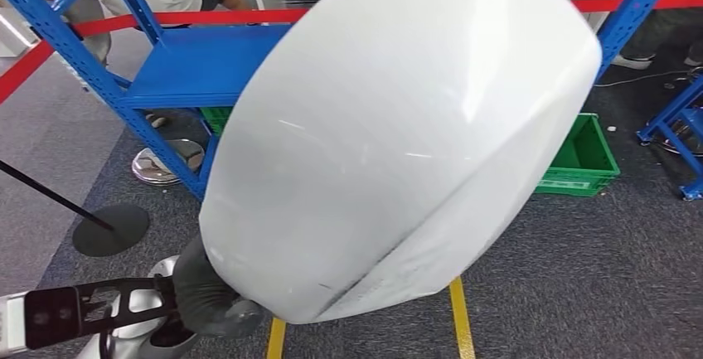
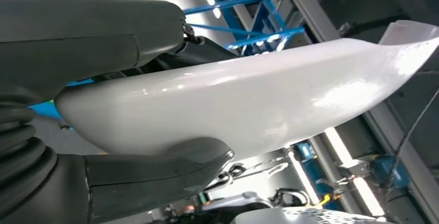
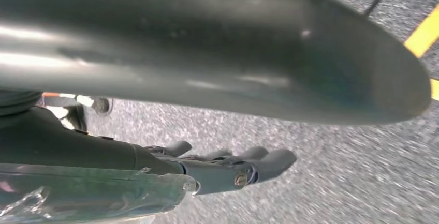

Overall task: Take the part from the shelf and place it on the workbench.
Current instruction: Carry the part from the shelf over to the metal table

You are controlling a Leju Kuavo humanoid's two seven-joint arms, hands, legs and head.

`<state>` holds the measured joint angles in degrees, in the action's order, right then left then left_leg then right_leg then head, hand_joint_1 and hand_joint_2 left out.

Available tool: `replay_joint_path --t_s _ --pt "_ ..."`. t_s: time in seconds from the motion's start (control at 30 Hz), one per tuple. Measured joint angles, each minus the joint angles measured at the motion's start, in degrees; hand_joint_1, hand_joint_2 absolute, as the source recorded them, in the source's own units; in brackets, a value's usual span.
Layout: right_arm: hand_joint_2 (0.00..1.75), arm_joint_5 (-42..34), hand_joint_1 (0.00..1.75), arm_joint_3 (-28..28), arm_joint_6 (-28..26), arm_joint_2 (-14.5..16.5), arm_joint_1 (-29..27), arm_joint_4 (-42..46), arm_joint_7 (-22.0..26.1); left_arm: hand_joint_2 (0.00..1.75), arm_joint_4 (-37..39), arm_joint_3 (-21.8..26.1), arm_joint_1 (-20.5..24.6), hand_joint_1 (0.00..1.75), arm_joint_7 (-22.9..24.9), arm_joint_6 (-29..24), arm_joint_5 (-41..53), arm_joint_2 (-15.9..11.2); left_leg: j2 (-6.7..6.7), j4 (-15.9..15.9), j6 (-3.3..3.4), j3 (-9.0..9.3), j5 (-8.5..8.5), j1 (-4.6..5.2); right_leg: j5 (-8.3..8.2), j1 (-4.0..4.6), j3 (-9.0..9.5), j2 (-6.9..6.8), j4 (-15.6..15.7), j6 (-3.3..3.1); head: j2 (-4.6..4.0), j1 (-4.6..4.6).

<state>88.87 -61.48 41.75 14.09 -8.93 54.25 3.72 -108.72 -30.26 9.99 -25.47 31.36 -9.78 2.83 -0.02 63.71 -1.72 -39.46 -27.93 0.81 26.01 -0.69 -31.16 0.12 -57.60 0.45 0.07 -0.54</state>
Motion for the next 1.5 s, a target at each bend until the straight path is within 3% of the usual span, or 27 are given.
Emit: replay_joint_path --t_s 0.07,0.13,0.2,0.27,0.33,0.4,0.43,0.53,0.57,0.6,0.63,0.7,0.77,0.8,0.87,0.93,0.97,1.03,1.07,1.1,1.17,1.23,1.3,1.33,1.4,1.43,1.5 --pt "0.00 0.0 0.00 -0.7 -0.2 0.2 0.1 0.2 0.7 1.75 0.2 -0.5 0.3 1.75 0.1 0.0 0.0 -0.1 0.00 7.4 -0.23 -1.54 -3.88 -0.10 -1.53 0.05 -1.95 -0.01 -0.1 -0.04 0.00 0.06" --pt "0.00 0.0 0.00 -1.3 -0.4 0.3 0.4 0.2 1.2 1.75 0.5 -0.8 0.4 1.75 0.1 0.0 0.0 -0.2 0.00 9.4 -0.04 -0.17 -2.60 -0.10 -2.96 0.13 -3.83 -0.04 -0.1 0.05 0.00 0.05" --pt "0.00 0.0 0.00 -1.8 -0.5 0.4 0.7 0.2 1.4 1.75 0.6 -1.0 0.8 1.75 0.1 0.0 0.0 -0.2 -0.01 3.9 0.52 4.89 0.04 -0.05 -4.32 0.20 -5.35 -0.03 -0.2 0.22 0.00 0.05" --pt "0.00 0.0 0.00 -1.9 -0.9 0.5 0.9 0.1 1.9 1.75 0.7 -1.4 1.4 1.75 0.1 0.0 0.0 -0.2 -0.03 -4.6 1.11 11.16 -0.43 0.10 -5.58 0.33 -6.29 0.03 -0.2 0.67 0.00 -0.01" --pt "0.00 0.0 0.00 -2.0 -1.2 0.5 0.9 0.0 2.4 1.75 0.8 -1.7 1.9 1.75 0.1 0.1 -0.2 -0.2 -0.05 -9.1 1.58 13.65 -1.33 0.35 -6.97 0.31 -6.71 0.03 0.3 1.33 0.00 0.03" --pt "0.00 0.0 0.00 -2.0 -1.2 0.5 0.8 -0.2 2.7 1.75 1.0 -2.0 2.2 1.75 0.1 0.1 -0.2 -0.2 0.01 -9.4 2.23 12.75 -0.28 0.34 -7.43 0.16 -7.17 0.03 0.6 1.99 0.00 0.18" --pt "0.00 0.0 0.00 -2.0 -1.1 0.6 0.7 -0.3 2.7 1.75 1.1 -2.1 2.3 1.75 0.1 0.1 -0.2 -0.2 0.07 -9.4 2.60 12.20 0.42 0.26 -6.04 0.12 -7.72 0.04 -0.3 2.27 0.00 0.11" --pt "0.00 0.0 0.00 -1.9 -1.1 0.6 0.8 -0.7 2.8 1.75 1.5 -2.3 2.4 1.75 0.1 0.2 -0.2 -0.2 0.18 -9.5 3.20 9.95 2.54 0.15 2.36 0.05 -10.75 0.03 -10.1 2.97 0.00 -0.20" --pt "0.00 0.0 0.00 -1.9 -1.1 0.6 0.8 -0.8 2.8 1.75 1.6 -2.4 2.5 1.75 0.1 0.2 -0.2 -0.2 0.19 -9.4 3.20 9.05 3.26 0.17 3.96 0.05 -11.40 0.03 -13.9 3.14 0.00 -0.22" --pt "0.00 0.0 0.00 -1.9 -1.1 0.6 0.9 -0.9 2.8 1.75 1.7 -2.5 2.5 1.75 0.1 0.2 -0.2 -0.2 0.20 -9.4 3.15 8.14 3.96 0.17 4.19 0.04 -11.35 0.03 -16.4 3.25 0.00 -0.24" --pt "0.00 0.0 0.00 -1.9 -1.1 0.6 0.9 -0.9 2.8 1.75 1.8 -2.6 2.5 1.75 0.1 0.2 -0.2 -0.2 0.20 -9.3 3.05 7.21 4.62 0.14 3.12 0.02 -10.23 0.03 -16.8 3.32 0.00 -0.24" --pt "0.00 0.0 0.00 -1.9 -1.1 0.6 1.0 -1.1 2.8 1.75 2.0 -2.9 2.5 1.75 0.1 0.3 -0.3 -0.2 0.19 -8.8 2.65 5.48 5.80 0.06 0.47 -0.08 -4.97 0.04 -11.5 3.49 0.00 -0.25" --pt "0.00 0.0 0.00 -1.9 -1.1 0.7 1.1 -1.2 2.8 1.75 2.0 -3.1 2.7 1.75 0.0 0.3 -0.5 -0.2 0.12 -8.3 2.11 4.32 6.71 0.21 1.13 -0.09 1.05 0.27 -3.3 3.38 0.00 -0.32" --pt "0.00 0.0 0.00 -1.8 -1.0 0.7 1.2 -1.2 2.8 1.75 2.0 -3.1 2.9 1.75 0.0 0.3 -0.6 -0.2 0.10 -8.1 1.88 4.05 7.13 0.32 2.02 -0.06 2.57 0.43 -0.8 3.09 0.00 -0.34" --pt "0.00 0.0 0.00 -1.8 -0.7 0.7 1.0 -1.3 2.4 1.75 2.0 -3.3 3.1 1.75 0.0 0.3 -0.7 -0.2 0.10 -8.1 1.47 3.71 8.07 0.40 2.11 0.04 2.52 0.62 0.3 1.96 0.00 -0.30" --pt "0.00 0.0 0.00 -1.8 -0.7 0.8 0.9 -1.3 1.9 1.75 2.0 -3.4 3.1 1.75 -0.1 0.2 -0.8 -0.3 0.04 -7.2 0.84 2.84 6.83 0.29 1.17 -0.04 1.49 0.42 0.2 0.89 0.00 -0.19" --pt "0.00 0.0 0.00 -1.9 -0.9 0.8 0.9 -1.2 1.5 1.75 2.0 -3.5 3.1 1.75 -0.1 0.2 -0.8 -0.4 0.02 -5.3 0.48 2.07 4.64 0.21 0.54 -0.12 0.79 0.33 0.2 0.42 0.00 -0.07" --pt "0.00 0.0 0.00 -1.9 -1.7 0.8 0.9 -1.0 -0.1 1.75 2.1 -3.6 3.2 1.75 -0.1 0.0 -0.7 -0.5 0.00 1.7 -0.08 0.01 -1.43 0.02 -0.73 -0.09 -0.71 0.25 0.2 -0.03 0.00 0.14" --pt "0.00 0.0 0.00 -1.9 -2.2 0.8 0.9 -0.8 -1.2 1.75 2.1 -3.7 3.2 1.75 -0.1 0.0 -0.5 -0.6 0.00 5.7 -0.18 -0.82 -3.52 -0.05 -1.36 -0.04 -1.54 0.22 0.2 -0.05 0.00 0.15" --pt "0.00 0.0 0.00 -1.9 -2.6 0.8 0.9 -0.6 -2.2 1.75 2.1 -3.7 3.2 1.75 -0.1 -0.1 -0.4 -0.7 0.00 8.4 -0.16 -1.08 -4.25 -0.06 -1.97 0.01 -2.36 0.17 0.1 -0.04 0.00 0.15" --pt "0.00 0.0 0.00 -1.8 -3.0 0.8 0.9 -0.1 -3.1 1.75 2.1 -3.9 3.2 1.75 0.0 -0.1 -0.2 -0.7 -0.01 8.4 0.25 0.93 -2.21 -0.02 -3.18 0.17 -3.90 0.12 0.1 0.02 0.00 0.15" --pt "0.00 0.0 0.00 -1.6 -3.5 0.8 0.8 0.4 -2.7 1.75 2.0 -4.0 3.4 1.75 0.1 -0.3 -0.2 -0.7 -0.03 1.5 1.14 6.40 0.24 0.19 -4.28 0.36 -5.14 0.17 0.1 0.18 0.00 0.14" --pt "0.00 0.0 0.00 -1.1 -4.3 0.8 0.5 0.8 -1.9 1.75 2.0 -4.0 3.7 1.75 0.1 -0.3 -0.2 -0.6 -0.04 -6.4 1.84 11.55 -0.05 0.44 -5.40 0.47 -5.96 0.16 0.1 0.63 0.00 0.09" --pt "0.00 0.0 0.00 -0.7 -4.8 0.7 0.3 0.8 -1.6 1.75 2.0 -4.0 3.8 1.75 0.1 -0.4 -0.2 -0.6 -0.04 -8.5 2.01 12.65 -0.51 0.57 -6.00 0.44 -6.28 0.11 0.2 0.95 0.00 0.09" --pt "0.00 0.0 0.00 0.3 -5.6 0.4 -0.2 0.9 -1.0 1.75 2.0 -4.0 3.9 1.75 0.1 -0.4 -0.2 -0.6 0.01 -9.7 2.24 12.29 -0.08 0.54 -6.90 0.33 -6.90 0.08 0.6 1.60 0.00 0.11" --pt "0.00 0.0 0.00 0.9 -5.8 0.3 -0.6 0.9 -0.6 1.75 2.0 -4.0 3.9 1.75 0.1 -0.4 -0.2 -0.6 0.06 -9.9 2.52 11.85 0.49 0.41 -6.24 0.32 -7.32 0.09 0.2 1.93 0.00 0.06" --pt "0.00 0.0 0.00 2.1 -5.9 -0.1 -1.2 0.8 -0.1 1.75 2.0 -4.0 3.9 1.75 0.0 -0.4 -0.2 -0.7 0.19 -10.2 3.01 10.96 1.68 0.13 -1.86 0.24 -8.69 0.13 -3.9 2.53 0.00 -0.16"
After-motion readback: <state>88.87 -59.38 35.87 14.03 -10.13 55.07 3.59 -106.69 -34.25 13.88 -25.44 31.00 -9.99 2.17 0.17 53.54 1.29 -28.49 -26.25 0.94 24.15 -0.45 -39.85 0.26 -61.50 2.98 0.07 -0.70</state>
